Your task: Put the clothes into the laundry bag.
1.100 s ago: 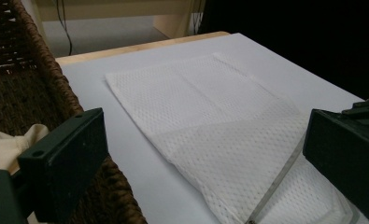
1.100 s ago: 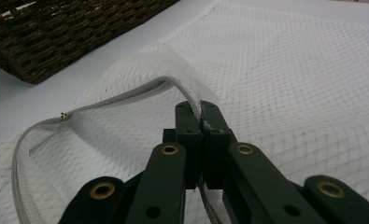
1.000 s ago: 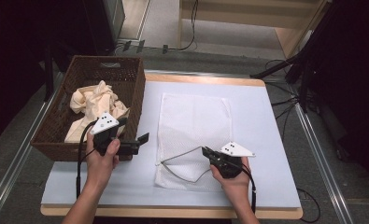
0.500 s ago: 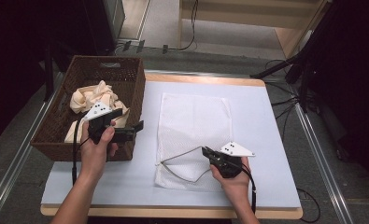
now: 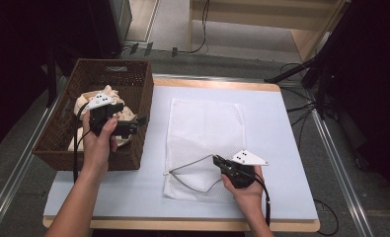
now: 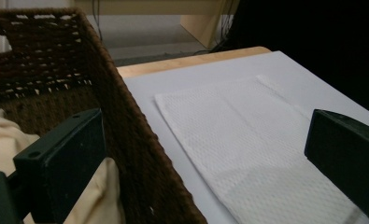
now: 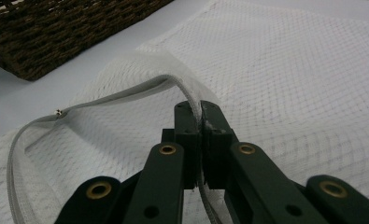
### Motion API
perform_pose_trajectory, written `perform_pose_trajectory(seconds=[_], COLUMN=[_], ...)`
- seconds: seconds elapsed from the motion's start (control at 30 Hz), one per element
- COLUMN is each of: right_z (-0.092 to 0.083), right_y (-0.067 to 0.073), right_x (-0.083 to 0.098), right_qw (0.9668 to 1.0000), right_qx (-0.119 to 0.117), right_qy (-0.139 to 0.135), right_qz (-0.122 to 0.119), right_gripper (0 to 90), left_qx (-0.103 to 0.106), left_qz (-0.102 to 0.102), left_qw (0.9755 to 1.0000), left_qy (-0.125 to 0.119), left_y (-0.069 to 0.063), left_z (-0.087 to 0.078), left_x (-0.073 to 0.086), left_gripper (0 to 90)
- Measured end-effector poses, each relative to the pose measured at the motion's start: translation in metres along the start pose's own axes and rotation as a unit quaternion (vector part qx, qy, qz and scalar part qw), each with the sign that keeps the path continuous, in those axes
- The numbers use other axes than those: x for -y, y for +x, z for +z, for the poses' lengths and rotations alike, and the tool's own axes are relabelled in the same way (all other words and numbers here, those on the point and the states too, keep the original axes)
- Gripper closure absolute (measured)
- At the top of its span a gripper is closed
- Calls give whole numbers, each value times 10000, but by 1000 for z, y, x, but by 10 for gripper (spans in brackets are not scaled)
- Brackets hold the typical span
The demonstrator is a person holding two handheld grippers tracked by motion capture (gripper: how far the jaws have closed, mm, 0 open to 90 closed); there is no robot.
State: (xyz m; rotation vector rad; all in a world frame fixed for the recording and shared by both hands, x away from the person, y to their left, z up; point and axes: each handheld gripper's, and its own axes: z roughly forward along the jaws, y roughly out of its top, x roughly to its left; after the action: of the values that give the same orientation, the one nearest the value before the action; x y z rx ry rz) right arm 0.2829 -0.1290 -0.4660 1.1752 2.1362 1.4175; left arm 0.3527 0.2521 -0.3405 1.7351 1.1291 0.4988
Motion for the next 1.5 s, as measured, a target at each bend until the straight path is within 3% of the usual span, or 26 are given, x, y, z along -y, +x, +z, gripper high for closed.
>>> perform_pose_trajectory(seconds=[0.13, 0.23, 0.33, 0.43, 0.53, 0.67, 0.73, 0.9, 0.93, 1.03, 1.1, 1.17, 1.23, 1.33, 1.4, 1.5], right_z=[-2, -3, -2, -2, -2, -3, -4, -5, -5, -5, -5, -5, -5, -5, -6, -6], right_y=[-1, -3, -2, -2, -3, -3, -4, -5, -5, -4, -4, -4, -4, -5, -4, -4], right_x=[0, 0, 0, 0, 0, 1, 1, 1, 1, 2, 2, 2, 2, 3, 3, 3], right_qw=[10000, 10000, 10000, 10000, 10000, 10000, 10000, 10000, 10000, 10000, 10000, 10000, 10000, 10000, 10000, 10000], right_qx=[2, 10, 3, -3, -13, -9, -13, -8, -8, -12, -16, -10, -10, -10, -13, -16], right_qy=[-18, -9, -12, 6, -9, -14, -5, -3, -7, 12, 2, 1, 11, 10, 15, 19], right_qz=[-4, 11, -21, -37, -19, -18, -8, -17, -17, -2, -20, -15, -16, -14, -22, -17], right_gripper=[870, 870, 869, 868, 867, 865, 864, 864, 864, 864, 864, 864, 865, 864, 864, 864], left_qx=[-251, -575, -673, -741, -860, -1062, -1246, -1742, -1763, -1607, -1802, -1759, -1631, -1543, -1401, -1418], left_qz=[11, -63, -98, -253, -447, -837, -759, -630, -634, -813, -832, -997, -1275, -1435, -1529, -1432], left_qw=[9997, 9983, 9976, 9954, 9926, 9861, 9833, 9716, 9700, 9688, 9635, 9606, 9554, 9431, 9363, 9205], left_qy=[28, 100, 129, 549, 729, 962, 1092, 1476, 1548, 1703, 1797, 1906, 2106, 2573, 2834, 3349], left_y=[12, 22, 32, 45, 61, 84, 90, 109, 113, 125, 134, 142, 149, 151, 151, 147], left_z=[12, 21, 29, 39, 48, 56, 57, 57, 57, 58, 57, 57, 61, 66, 69, 77], left_x=[-3, -2, -3, -4, 0, 4, 3, 3, 5, 7, 8, 12, 20, 26, 29, 35], left_gripper=[0, 0, 0, 0, 0, 0, 0, 0, 0, 0, 0, 0, 0, 0, 0, 0])
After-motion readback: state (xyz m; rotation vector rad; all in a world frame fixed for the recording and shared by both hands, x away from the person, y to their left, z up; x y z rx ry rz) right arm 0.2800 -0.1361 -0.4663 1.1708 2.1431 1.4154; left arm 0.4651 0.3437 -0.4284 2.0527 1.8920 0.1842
